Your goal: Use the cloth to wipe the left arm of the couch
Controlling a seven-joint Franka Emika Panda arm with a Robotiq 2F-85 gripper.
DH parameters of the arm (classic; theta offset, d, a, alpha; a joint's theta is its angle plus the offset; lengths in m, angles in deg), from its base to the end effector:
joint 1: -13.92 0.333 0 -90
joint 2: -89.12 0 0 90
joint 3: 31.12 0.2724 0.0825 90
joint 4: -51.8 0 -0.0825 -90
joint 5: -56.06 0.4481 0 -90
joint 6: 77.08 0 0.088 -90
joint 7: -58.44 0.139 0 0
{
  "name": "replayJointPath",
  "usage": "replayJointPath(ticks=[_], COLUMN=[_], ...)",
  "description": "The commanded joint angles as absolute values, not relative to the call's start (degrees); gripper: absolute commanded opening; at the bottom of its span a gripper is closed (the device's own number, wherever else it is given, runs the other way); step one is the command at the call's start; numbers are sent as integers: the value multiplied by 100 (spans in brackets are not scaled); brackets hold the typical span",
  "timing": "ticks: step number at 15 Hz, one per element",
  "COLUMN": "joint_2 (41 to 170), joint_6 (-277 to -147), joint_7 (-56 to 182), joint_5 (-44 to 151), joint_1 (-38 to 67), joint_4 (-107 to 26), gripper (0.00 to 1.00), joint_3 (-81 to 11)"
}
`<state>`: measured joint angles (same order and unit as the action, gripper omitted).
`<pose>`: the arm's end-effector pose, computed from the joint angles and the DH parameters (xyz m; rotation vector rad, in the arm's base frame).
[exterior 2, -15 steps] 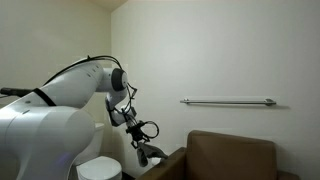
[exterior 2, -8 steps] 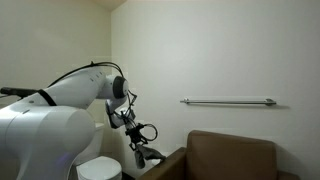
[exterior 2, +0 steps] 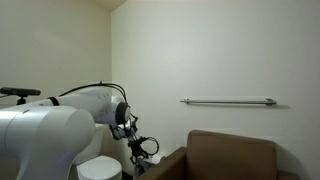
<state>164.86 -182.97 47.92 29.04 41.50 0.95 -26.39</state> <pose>0.6533 0.3350 -0.0345 2.4405 1.1981 -0.3944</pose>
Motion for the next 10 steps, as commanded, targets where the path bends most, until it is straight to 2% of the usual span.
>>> replayJointPath(ticks=[1, 3, 4, 10], joint_2=[17477, 17816, 17419, 17503], joint_6=[-17437, -17083, -17268, -16708], joint_7=[4523, 4541, 4627, 3524], joint_5=[3073, 3060, 3232, 3791], joint_1=[3994, 3862, 3831, 3740], joint_4=[1533, 2073, 1443, 1840], gripper=[4, 4, 4, 4], joint_3=[-2768, -2842, -3042, -2842])
